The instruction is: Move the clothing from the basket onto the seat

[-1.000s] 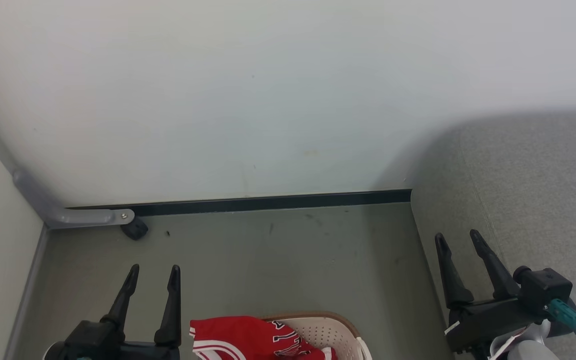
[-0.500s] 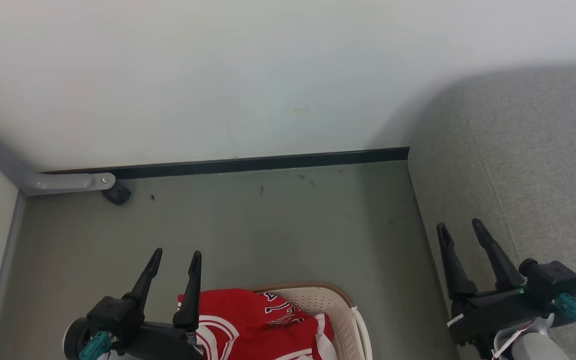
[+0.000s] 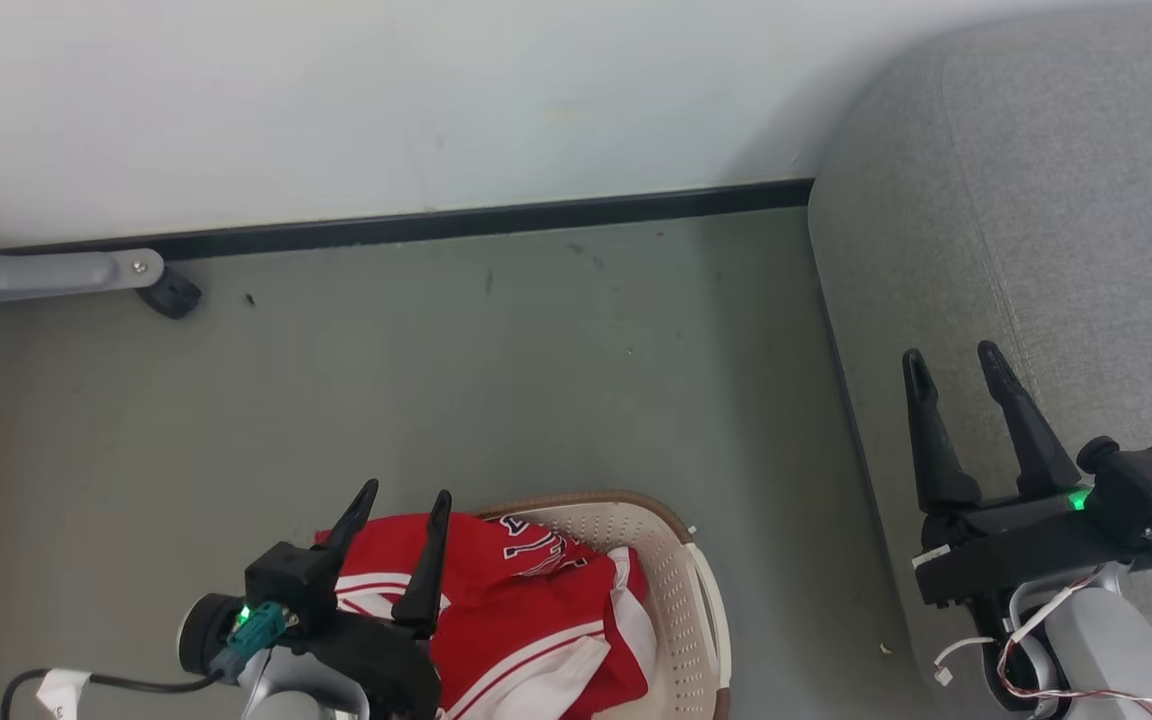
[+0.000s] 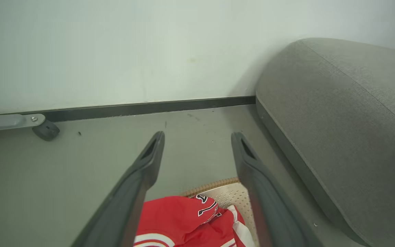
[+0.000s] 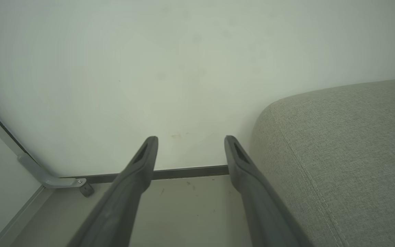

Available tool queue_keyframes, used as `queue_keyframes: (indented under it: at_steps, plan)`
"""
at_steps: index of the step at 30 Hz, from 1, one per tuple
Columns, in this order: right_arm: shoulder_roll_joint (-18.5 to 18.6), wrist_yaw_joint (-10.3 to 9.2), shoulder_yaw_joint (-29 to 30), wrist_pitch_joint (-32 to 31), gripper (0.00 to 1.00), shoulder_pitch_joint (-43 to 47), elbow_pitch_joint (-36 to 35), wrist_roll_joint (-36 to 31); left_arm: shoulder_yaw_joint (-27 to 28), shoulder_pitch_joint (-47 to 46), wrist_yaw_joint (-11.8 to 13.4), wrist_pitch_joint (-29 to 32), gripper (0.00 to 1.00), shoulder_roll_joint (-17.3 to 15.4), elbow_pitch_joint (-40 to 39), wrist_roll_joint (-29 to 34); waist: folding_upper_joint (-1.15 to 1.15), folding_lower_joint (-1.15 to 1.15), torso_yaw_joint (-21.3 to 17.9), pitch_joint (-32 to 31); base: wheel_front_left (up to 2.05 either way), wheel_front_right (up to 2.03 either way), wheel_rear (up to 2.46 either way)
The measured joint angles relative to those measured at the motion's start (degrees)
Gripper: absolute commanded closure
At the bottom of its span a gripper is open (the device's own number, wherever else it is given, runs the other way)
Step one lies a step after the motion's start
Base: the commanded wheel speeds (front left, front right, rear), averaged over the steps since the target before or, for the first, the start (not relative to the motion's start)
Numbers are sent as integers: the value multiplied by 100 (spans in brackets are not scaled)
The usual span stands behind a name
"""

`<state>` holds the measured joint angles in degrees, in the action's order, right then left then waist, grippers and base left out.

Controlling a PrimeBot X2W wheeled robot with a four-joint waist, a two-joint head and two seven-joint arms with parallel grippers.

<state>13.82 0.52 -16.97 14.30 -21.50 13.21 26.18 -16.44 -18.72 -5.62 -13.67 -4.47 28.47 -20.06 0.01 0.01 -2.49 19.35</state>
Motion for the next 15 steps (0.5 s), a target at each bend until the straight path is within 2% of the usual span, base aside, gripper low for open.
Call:
queue_keyframes:
  at_steps: [9, 15]
  plan:
    - [-19, 59, 87, 20, 0, -339, -205, -110, -130, -527, -52, 108, 0, 79, 688, -12, 0, 0, -162, 502, 0, 0, 0]
    - [-101, 178, 192, 42, 0, -539, -447, -74, -234, -920, -96, 223, 0, 105, 1101, -24, 0, 0, -281, 869, 0, 0, 0]
